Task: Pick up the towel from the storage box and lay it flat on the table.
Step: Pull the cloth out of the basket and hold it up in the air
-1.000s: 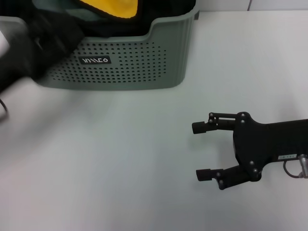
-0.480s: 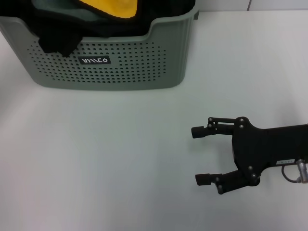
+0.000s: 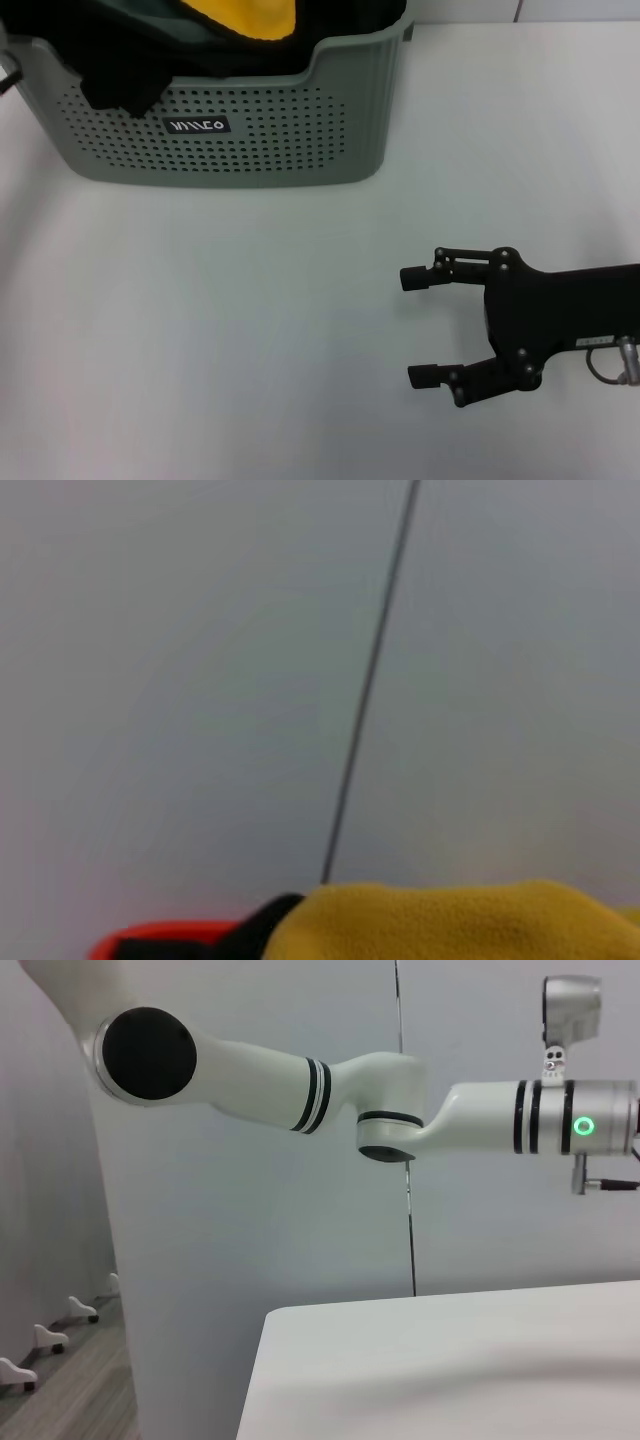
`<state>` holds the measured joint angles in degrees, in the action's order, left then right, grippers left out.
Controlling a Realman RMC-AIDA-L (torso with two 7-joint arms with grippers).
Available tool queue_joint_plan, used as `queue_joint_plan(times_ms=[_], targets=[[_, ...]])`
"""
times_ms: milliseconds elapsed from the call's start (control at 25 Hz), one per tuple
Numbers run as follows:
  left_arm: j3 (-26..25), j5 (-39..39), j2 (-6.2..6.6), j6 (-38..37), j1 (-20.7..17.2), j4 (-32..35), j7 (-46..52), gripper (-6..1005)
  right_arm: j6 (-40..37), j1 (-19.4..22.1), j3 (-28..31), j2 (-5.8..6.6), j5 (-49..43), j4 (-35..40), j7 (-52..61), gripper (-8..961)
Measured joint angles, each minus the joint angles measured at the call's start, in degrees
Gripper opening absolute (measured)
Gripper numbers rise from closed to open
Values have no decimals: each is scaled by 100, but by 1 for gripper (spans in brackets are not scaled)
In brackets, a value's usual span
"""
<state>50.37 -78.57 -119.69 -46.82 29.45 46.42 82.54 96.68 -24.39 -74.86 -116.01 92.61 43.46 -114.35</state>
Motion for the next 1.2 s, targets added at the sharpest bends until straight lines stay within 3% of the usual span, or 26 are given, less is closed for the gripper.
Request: queue_joint_plan(times_ms=[240,600,840,1080,1200], targets=[[205,49,2,221,47,-36,-82,532,27,39,-7,0,56,-5,-8,881],[221,497,-32,157,-19,-190,-370,408,59,54,-11,-1,127,-57,-98,880],[212,1803,-36,-708,-239,-568,-1325,342,63,65,-9,0,206,-97,-149,880],[162,2264,-30,-1692,-518,-598,-1446,280,61,67,29,1,255,-179,-244,879],[158,2358,-32,-1957,-594,-598,-1483,54,61,67,28,6,333,-228,-309,879]])
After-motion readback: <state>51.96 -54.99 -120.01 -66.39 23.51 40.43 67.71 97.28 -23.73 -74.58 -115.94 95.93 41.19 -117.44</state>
